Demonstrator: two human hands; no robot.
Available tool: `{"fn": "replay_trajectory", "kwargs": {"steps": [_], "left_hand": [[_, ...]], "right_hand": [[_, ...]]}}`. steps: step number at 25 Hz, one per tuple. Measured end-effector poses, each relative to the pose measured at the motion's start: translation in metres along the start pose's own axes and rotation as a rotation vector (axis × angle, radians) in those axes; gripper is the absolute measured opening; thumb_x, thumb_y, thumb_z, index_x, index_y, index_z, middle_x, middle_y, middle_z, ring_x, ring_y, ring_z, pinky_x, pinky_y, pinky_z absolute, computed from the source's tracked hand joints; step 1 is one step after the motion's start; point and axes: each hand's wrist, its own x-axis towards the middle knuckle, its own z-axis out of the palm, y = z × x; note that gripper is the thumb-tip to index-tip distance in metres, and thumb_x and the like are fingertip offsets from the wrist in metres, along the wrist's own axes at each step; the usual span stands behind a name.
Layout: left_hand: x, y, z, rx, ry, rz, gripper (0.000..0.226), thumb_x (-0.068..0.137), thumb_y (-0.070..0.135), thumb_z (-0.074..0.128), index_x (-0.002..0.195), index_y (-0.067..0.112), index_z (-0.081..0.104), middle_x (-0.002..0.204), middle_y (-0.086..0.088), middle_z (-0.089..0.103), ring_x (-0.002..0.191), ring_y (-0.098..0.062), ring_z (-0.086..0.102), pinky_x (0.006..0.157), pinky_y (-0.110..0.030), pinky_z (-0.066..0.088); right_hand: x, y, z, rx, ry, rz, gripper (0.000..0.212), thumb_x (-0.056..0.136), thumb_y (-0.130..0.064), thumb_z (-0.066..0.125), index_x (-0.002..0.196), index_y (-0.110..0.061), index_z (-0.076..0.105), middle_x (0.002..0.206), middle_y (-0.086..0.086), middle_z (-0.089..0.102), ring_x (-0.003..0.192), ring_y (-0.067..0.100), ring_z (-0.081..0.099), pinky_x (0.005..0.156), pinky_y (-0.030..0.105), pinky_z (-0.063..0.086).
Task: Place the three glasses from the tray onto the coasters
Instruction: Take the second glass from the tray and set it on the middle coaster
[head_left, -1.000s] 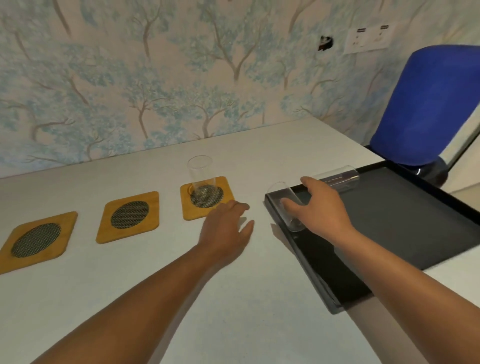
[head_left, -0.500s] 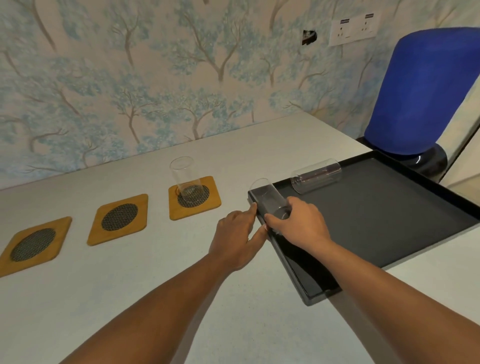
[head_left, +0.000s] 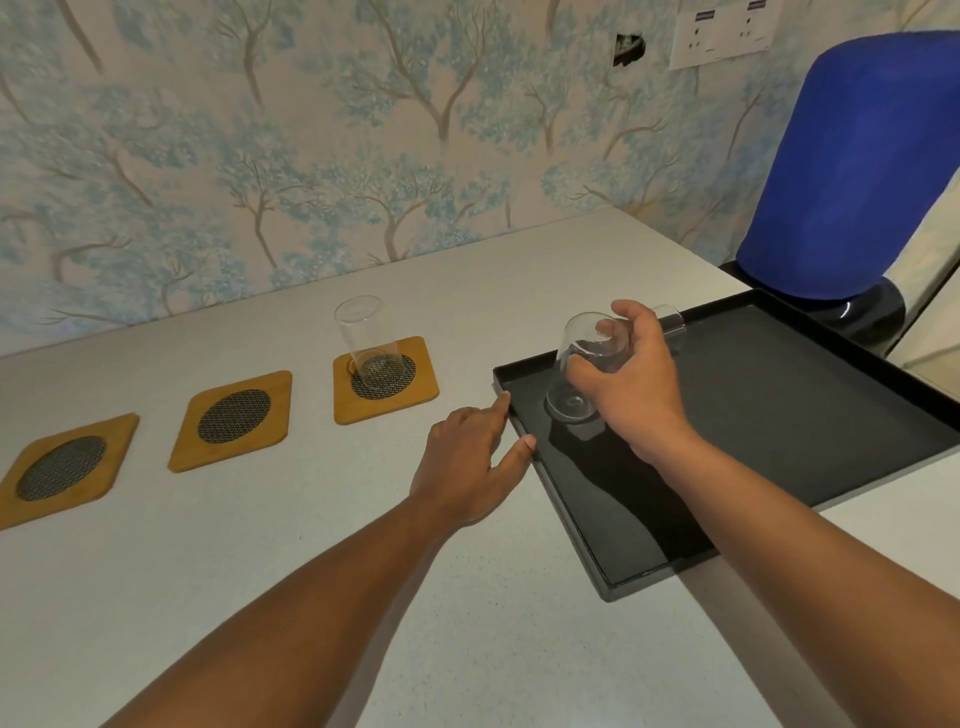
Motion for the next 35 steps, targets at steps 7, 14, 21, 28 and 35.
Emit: {"fn": "replay_trajectory", "kwargs": {"steps": [7,14,21,28,35], "left_hand": [[-0.002,0.002,0.001,-0.071,0.018,-0.034,0.078,0.089,0.082,0.026,0.153,0.038,0.031,0.134,0.012,0.059,0.110,-0.009,0.051,0.096,-0.037,0.044],[-0.017,-0.033,-0.031,-0.207,0.161,-0.162,0.043,0.095,0.055,0.054,0.133,0.035,0.056,0.133,0.015,0.062,0.109,-0.009,0.062,0.088,-0.025,0.049],[-0.087,-0.159,-0.113,-0.071,0.305,-0.338,0.034,0.096,0.042,0.060,0.127,0.029,0.064,0.124,0.012,0.066,0.102,-0.011,0.064,0.080,-0.025,0.045],[-0.136,-0.271,-0.159,0.091,0.298,-0.353,0.039,0.094,0.036,0.062,0.129,0.019,0.063,0.134,0.003,0.058,0.117,-0.020,0.058,0.090,-0.034,0.050],[-0.120,-0.329,-0.169,0.057,0.181,-0.341,0.044,0.101,0.048,0.049,0.137,0.025,0.060,0.156,-0.001,0.044,0.138,-0.023,0.044,0.101,-0.040,0.045]], "right_hand": [[-0.005,-0.007,0.012,0.045,0.000,-0.058,0.073,0.080,-0.029,0.082,0.145,-0.026,0.048,0.120,-0.027,0.055,0.122,0.013,0.056,0.100,0.041,0.054],[-0.017,-0.035,0.049,0.176,-0.043,-0.106,0.066,0.081,-0.023,0.084,0.140,-0.023,0.053,0.124,-0.013,0.063,0.116,0.008,0.060,0.096,0.035,0.054],[-0.043,-0.058,0.163,0.212,-0.229,-0.114,0.071,0.077,-0.023,0.087,0.140,-0.022,0.054,0.123,-0.012,0.063,0.109,-0.008,0.059,0.094,0.032,0.056],[-0.057,-0.078,0.290,0.212,-0.342,-0.112,0.076,0.077,-0.029,0.085,0.144,-0.021,0.050,0.130,-0.011,0.063,0.123,0.008,0.060,0.102,0.038,0.053],[-0.038,-0.085,0.375,0.119,-0.391,-0.145,0.080,0.075,-0.034,0.084,0.146,-0.019,0.049,0.133,-0.005,0.062,0.121,0.010,0.056,0.100,0.044,0.053]]}}
